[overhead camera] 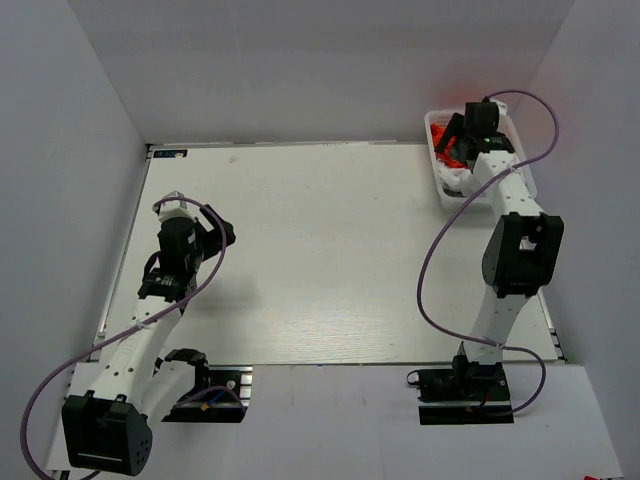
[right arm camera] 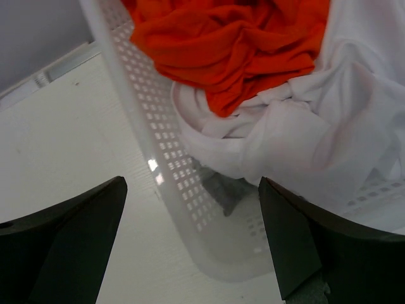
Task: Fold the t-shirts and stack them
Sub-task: Grab crumpled tshirt from bin with the right arm
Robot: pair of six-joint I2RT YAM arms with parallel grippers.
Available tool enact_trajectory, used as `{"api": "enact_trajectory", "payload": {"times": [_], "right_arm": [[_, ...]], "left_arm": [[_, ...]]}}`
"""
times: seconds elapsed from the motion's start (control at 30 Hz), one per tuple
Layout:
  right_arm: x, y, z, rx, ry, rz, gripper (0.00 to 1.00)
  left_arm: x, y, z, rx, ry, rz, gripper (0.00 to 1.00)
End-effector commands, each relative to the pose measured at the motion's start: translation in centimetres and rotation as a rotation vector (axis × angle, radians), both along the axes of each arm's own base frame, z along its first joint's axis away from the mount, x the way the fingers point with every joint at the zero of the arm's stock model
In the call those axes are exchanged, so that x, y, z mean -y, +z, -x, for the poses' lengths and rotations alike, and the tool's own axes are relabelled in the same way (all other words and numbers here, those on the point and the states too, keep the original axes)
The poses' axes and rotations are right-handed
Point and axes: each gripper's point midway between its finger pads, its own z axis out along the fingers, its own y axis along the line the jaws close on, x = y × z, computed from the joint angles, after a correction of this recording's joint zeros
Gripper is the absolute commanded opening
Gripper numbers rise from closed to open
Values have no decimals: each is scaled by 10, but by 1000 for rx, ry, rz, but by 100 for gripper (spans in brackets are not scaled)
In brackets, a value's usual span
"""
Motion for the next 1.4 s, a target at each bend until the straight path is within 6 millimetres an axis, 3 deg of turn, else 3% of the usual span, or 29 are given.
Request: {"api": "enact_trajectory", "payload": {"times": [0.0,0.03,0.07,0.13,0.17,0.23,0.43,0.57,0.67,0.7,0.73,0.83,0.87,0.9,0.93,1.2,1.37], "right_arm": [[16,-22,3,-97,-72,-43,90],[17,-19,0,-82,-100,-49,90],[42,-18,-2,-66,-151,-83,90],[47,-20,-10,-40,-152,-118,90],[60,-22,-11,-35,-177,-134,90],[64,-21,-16,-21,-187,-154,90],[86,-43,-9,-53,-218,-190,90],[85,-52,-12,-24,-184,-233,90],[82,-51,-27,20,-137,-290,90],[82,-66,-29,-5,-137,-304,90],[75,-55,-39,21,-98,-337,90],[66,-58,-52,62,-60,-374,90],[66,-47,-61,122,-64,-390,90],[66,-53,-59,131,-76,-394,90],[71,-43,-70,201,-85,-391,90],[80,-43,-94,238,-141,-394,90],[79,-88,-100,131,-168,-413,90]], "left_arm": [[-1,-4,-2,2,3,-14,100],[-1,-4,-2,2,3,-14,100],[-1,-8,-2,-9,-1,-23,100],[-1,-11,-3,-20,-1,-25,100],[-1,-9,-4,-10,-1,-24,100],[-1,-6,-6,2,-5,-32,100],[-2,-20,-8,-42,-14,-56,100],[4,-21,-11,-39,-47,-49,100],[6,-26,-13,-50,-67,-63,100],[6,-24,-13,-53,-67,-63,100],[3,-27,-14,-62,-53,-72,100],[1,-32,-12,-83,-44,-79,100],[1,-31,-14,-74,-43,-78,100],[1,-30,-14,-74,-43,-78,100],[5,-31,-16,-71,-62,-68,100],[6,-29,-21,-62,-62,-67,100],[7,-27,-25,-64,-62,-67,100]]}}
